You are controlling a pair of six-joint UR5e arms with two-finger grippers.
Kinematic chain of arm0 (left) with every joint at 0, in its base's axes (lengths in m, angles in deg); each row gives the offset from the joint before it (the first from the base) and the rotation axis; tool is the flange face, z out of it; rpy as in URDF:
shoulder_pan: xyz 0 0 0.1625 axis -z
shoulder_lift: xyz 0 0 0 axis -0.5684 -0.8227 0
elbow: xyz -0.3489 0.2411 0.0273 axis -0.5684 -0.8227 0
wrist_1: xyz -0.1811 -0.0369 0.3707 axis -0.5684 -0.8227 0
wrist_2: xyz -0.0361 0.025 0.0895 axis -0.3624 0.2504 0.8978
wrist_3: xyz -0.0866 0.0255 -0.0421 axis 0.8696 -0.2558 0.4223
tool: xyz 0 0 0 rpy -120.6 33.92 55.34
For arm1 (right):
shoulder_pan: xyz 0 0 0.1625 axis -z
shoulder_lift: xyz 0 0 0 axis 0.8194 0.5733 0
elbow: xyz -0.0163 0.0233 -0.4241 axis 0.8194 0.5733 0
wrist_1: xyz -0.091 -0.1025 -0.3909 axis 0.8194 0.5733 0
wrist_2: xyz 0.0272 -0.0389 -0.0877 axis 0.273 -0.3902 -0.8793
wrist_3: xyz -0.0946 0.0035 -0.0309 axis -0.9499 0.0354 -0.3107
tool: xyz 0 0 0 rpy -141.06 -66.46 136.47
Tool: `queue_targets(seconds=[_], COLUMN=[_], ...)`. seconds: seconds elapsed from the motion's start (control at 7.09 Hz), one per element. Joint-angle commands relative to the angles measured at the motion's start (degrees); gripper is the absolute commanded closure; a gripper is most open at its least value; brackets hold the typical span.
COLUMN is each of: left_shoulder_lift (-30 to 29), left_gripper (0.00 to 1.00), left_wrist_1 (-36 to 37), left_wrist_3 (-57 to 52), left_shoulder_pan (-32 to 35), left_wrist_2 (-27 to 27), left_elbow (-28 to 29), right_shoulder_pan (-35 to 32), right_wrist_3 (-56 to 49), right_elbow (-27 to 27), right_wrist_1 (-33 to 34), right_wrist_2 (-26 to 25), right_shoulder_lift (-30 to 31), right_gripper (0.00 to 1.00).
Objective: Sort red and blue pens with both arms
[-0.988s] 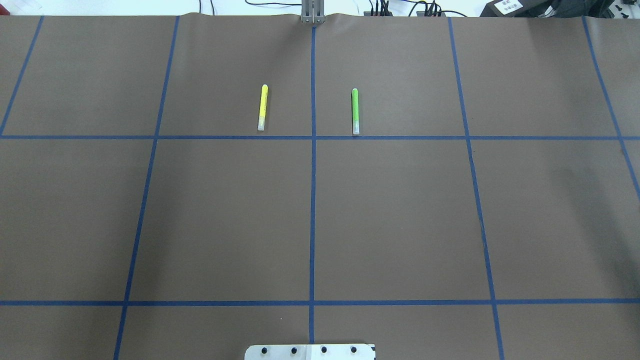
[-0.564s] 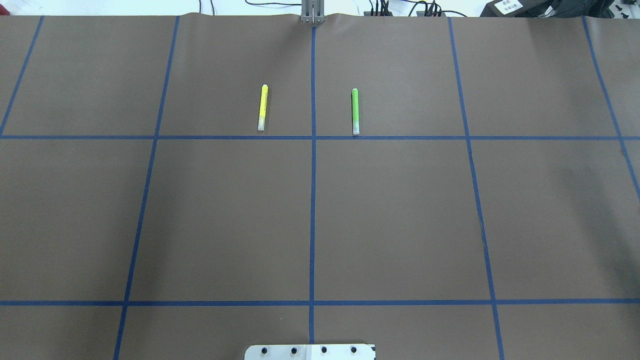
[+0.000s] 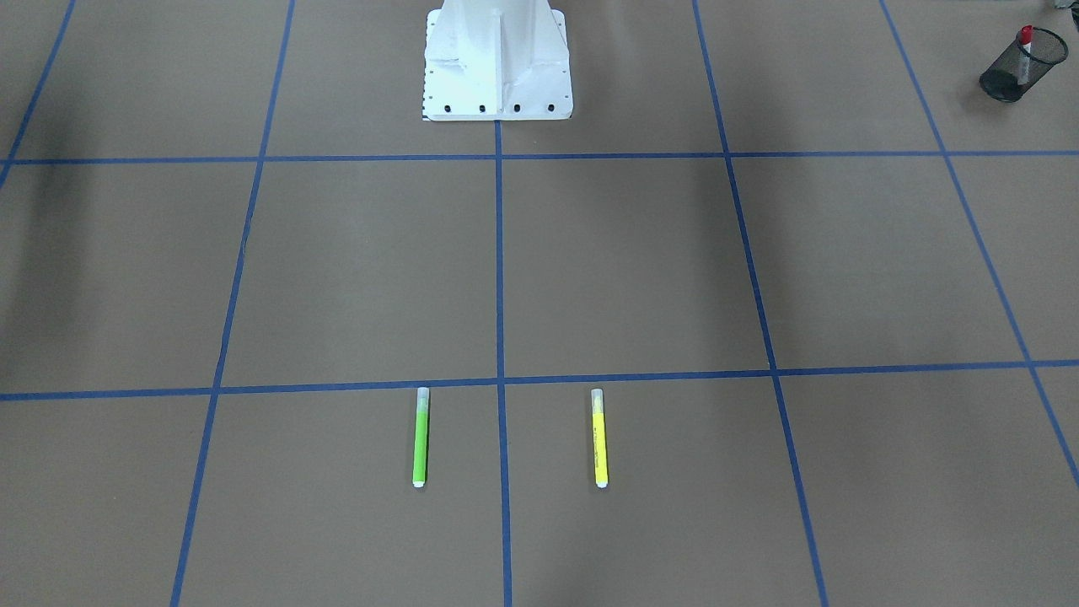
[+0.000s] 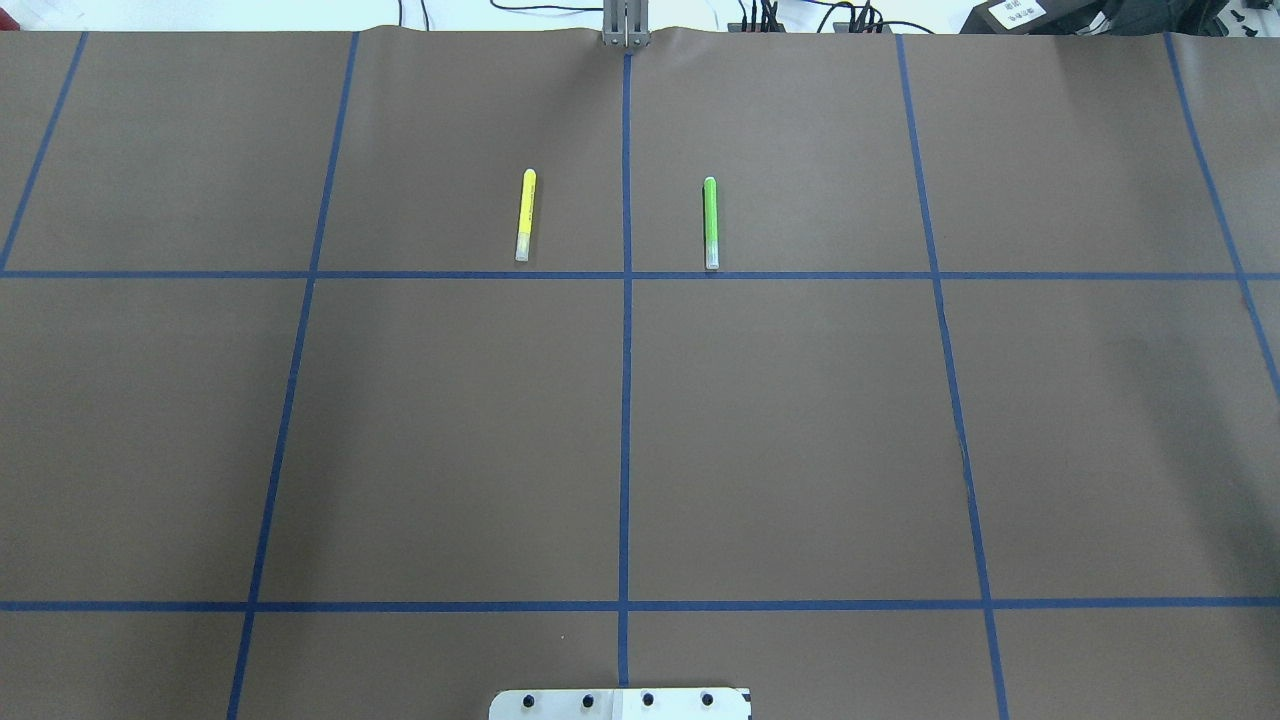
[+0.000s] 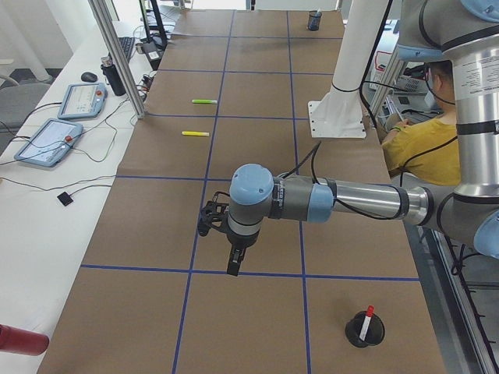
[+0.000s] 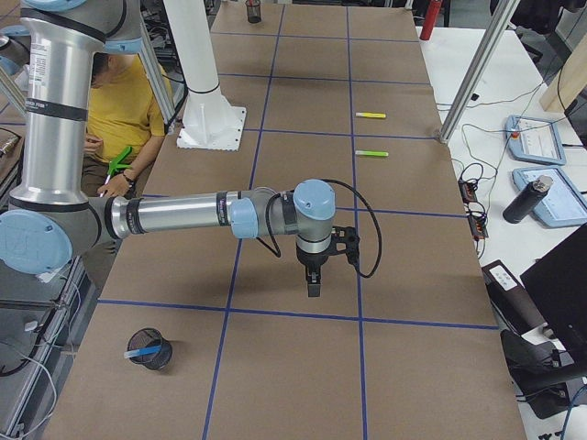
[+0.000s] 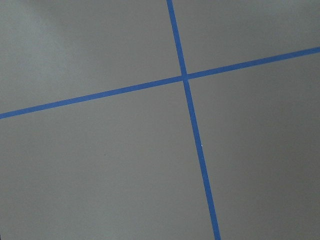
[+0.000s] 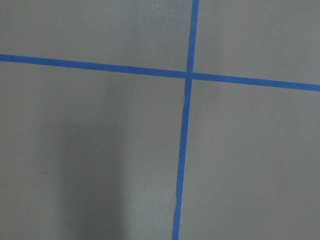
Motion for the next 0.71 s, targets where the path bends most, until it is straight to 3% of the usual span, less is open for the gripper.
queue_targets(seconds=[0.0,0.56], left_shoulder_lift=[-0.16,-0.25], left_gripper=[0.00,0.00], left_wrist_1=[-0.02,-0.81], left_wrist_3=[-0.07,-0.07], left_shoulder_pan=[0.00,0.00], left_wrist_2=[0.00,0.00], left_elbow=[-0.09,-0.09], right_shoulder_pan=[0.00,0.00], right_wrist_3=[0.10,0.36], right_elbow=[0.07,0.16], right_wrist_1=[-0.09,0.00], right_wrist_2=[0.03,0.03], right_shoulder_lift=[0.00,0.00], right_gripper=[0.00,0.00])
